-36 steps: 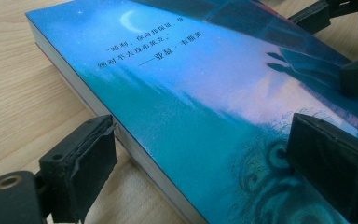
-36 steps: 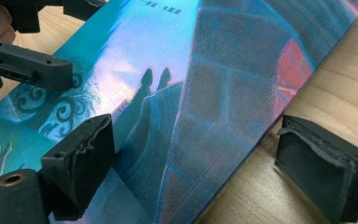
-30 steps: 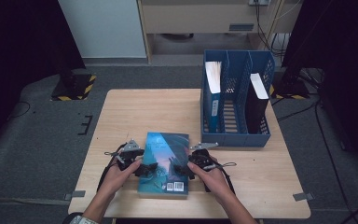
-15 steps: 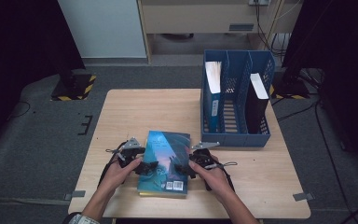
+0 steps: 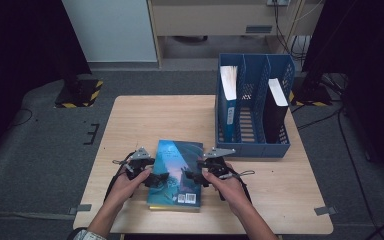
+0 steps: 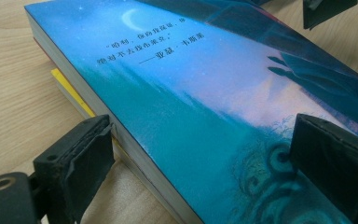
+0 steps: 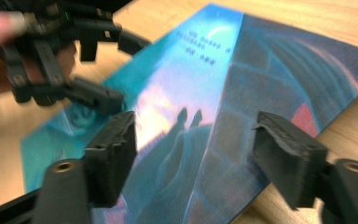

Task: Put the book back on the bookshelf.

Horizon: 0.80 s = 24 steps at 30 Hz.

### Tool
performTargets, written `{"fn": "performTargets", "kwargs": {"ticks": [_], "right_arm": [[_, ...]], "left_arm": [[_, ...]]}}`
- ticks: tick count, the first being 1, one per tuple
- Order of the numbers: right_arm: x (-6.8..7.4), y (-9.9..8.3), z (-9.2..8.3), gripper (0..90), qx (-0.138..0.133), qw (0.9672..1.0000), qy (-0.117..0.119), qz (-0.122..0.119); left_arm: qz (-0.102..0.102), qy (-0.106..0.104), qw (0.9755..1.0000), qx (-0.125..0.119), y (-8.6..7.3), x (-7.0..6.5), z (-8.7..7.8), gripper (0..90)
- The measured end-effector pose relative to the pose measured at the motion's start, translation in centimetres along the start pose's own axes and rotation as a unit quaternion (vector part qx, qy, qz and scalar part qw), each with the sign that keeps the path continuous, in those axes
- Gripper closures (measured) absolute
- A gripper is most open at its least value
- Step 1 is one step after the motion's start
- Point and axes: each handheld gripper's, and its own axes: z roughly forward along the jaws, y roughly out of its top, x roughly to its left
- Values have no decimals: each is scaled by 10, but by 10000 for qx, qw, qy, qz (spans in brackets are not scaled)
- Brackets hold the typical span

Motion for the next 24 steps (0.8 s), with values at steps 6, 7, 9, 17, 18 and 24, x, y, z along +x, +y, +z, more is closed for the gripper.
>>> {"fn": "performTargets", "kwargs": {"ticks": [6,7,9,17,18,24], "right_arm": [[-8,-6,2,189,231,9994,-217,98],[-8,-7,3,177,266,9993,-238,64],[-8,-8,6,160,328,9992,-224,61],[-10,-13,10,137,508,9983,-200,195],[-11,-13,11,136,516,9983,-183,213],[-12,-14,11,125,562,9979,-115,303]], "left_arm": [[60,9,10000,7,0,0,0,55],[61,11,10000,4,0,0,0,55],[57,15,10000,-4,0,0,0,55],[65,9,10000,0,1,0,0,54],[62,7,10000,1,1,0,0,54],[104,-27,9999,-10,1,0,1,55]]}}
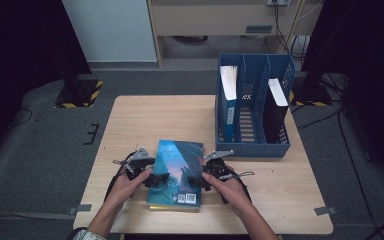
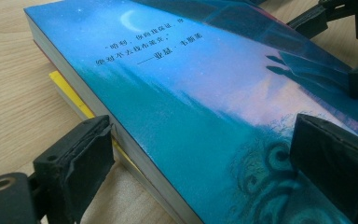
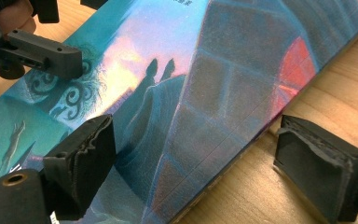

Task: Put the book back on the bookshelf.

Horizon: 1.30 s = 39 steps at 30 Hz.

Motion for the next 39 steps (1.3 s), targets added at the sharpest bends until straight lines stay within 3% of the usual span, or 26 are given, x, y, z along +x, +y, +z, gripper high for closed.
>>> {"fn": "performTargets", "kwargs": {"ticks": [10,20,26,36,39], "right_arm": [[-3,-1,1,111,54,9999,71,132],[-5,-1,-2,71,136,9999,80,56],[-5,0,-1,51,176,9998,81,-1],[-3,2,3,63,150,9999,66,-8],[2,2,6,69,172,9997,160,-44]], "left_arm": [[119,-39,9999,6,2,1,2,53],[318,-66,9995,-6,7,-1,6,62],[289,-117,9995,-10,8,0,7,63],[196,-29,9998,-28,7,6,4,68],[166,20,9999,-29,6,9,2,68]]}}
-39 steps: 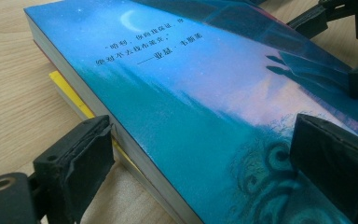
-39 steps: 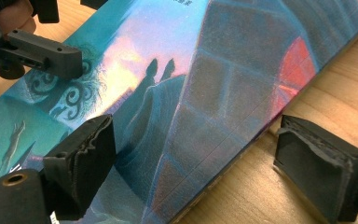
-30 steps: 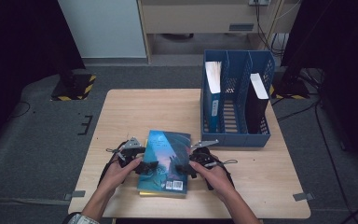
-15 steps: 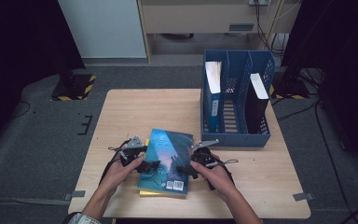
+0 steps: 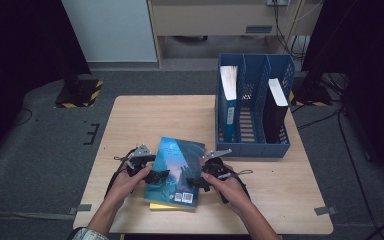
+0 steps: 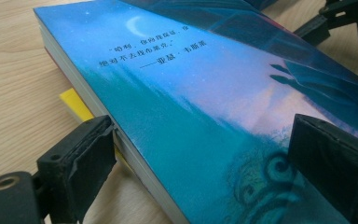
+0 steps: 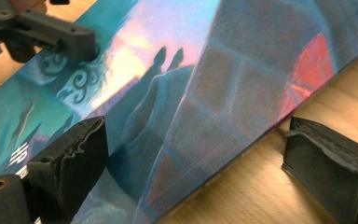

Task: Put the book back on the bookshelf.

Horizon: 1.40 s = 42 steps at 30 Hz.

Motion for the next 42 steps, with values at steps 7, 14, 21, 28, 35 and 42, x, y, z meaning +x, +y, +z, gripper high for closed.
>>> {"fn": "performTargets", "kwargs": {"ticks": [7,14,21,28,35,42], "right_arm": [[7,0,5,69,38,9999,104,-88],[9,-1,4,71,66,9998,149,-85],[13,2,11,62,72,9996,216,-159],[11,2,12,57,32,9995,258,-176],[7,3,7,157,-153,9995,266,-61],[15,10,6,174,-356,9991,238,-71]], "left_arm": [[-42,55,10000,6,-3,7,-5,68],[82,125,9999,-34,-4,5,-8,74],[21,137,9999,-18,-6,10,-12,79],[-93,61,9999,-41,-8,12,-11,79],[-108,74,9999,-26,-8,12,-12,80],[-147,107,9998,6,-8,12,-13,79]]}}
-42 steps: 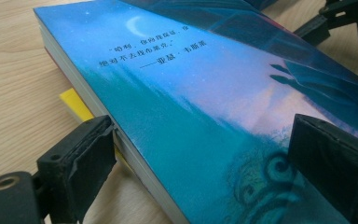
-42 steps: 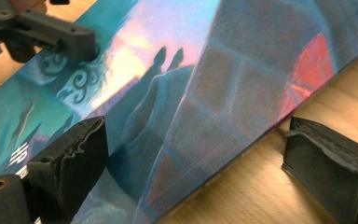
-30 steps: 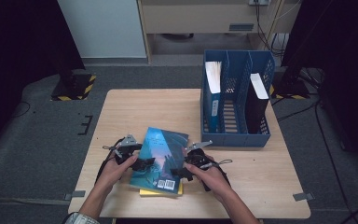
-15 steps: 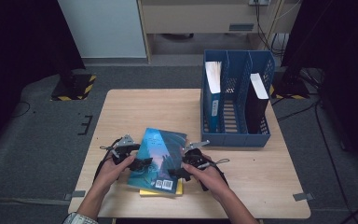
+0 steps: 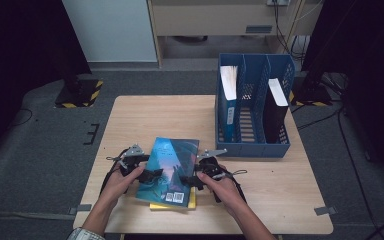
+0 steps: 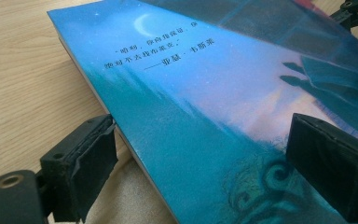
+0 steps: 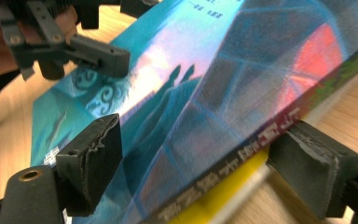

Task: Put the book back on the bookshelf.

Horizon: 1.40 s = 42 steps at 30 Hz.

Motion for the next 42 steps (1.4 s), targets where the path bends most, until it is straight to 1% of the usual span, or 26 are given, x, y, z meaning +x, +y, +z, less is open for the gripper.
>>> {"fn": "performTargets", "kwargs": {"ticks": [1,2,3,4,7,8,10,12,14,19,21,24,25,28,29,32,34,37,40,42], "right_arm": [[0,1,2,175,-11,10000,14,45],[1,3,6,190,-77,9999,35,80],[1,3,6,190,-77,9999,35,80],[2,5,10,191,-109,9999,26,118],[4,6,13,191,-122,9998,-29,124],[6,6,14,185,-100,9999,-112,57],[6,5,14,184,-109,9999,-118,23],[7,3,15,187,-184,9997,-142,-30],[7,2,15,202,-191,9997,-174,-45],[7,2,15,209,-223,9995,-201,-36],[7,2,15,209,-225,9995,-198,-37],[7,2,15,209,-226,9995,-196,-41],[7,2,15,209,-226,9995,-195,-43],[7,1,15,210,-229,9996,-188,-35],[7,1,15,209,-227,9995,-194,-49],[7,1,15,209,-231,9995,-191,-50],[7,1,15,209,-232,9995,-187,-50],[7,1,15,209,-227,9995,-191,-59],[7,1,15,209,-230,9995,-202,-66],[8,2,15,209,-221,9995,-209,-71]], "left_arm": [[-20,3,10000,-6,0,0,0,78],[-40,7,10000,-10,0,0,0,79],[-40,7,10000,-10,0,0,0,78],[-48,12,10000,-11,0,0,0,78],[-50,23,10000,-2,0,0,-1,78],[-61,30,10000,1,0,0,-1,77],[-68,36,10000,1,0,0,-1,76],[-70,52,10000,5,0,-1,-1,74],[-49,83,10000,16,0,-1,-1,72],[-22,238,9997,38,1,-4,-4,86],[-31,294,9996,-21,1,-5,-7,96],[-110,313,9994,-135,1,-4,-14,90],[-133,308,9994,-129,1,-4,-16,90],[-78,314,9994,132,-4,-3,-17,90],[-62,291,9994,195,-5,-4,-16,91],[-126,191,9995,213,-6,-5,-15,86],[-247,63,9994,240,-7,-4,-13,76],[-235,-132,9992,297,-7,-5,-12,79],[-290,-196,9988,329,-8,-5,-10,62],[-373,-259,9984,341,-8,-4,-9,62]]}}
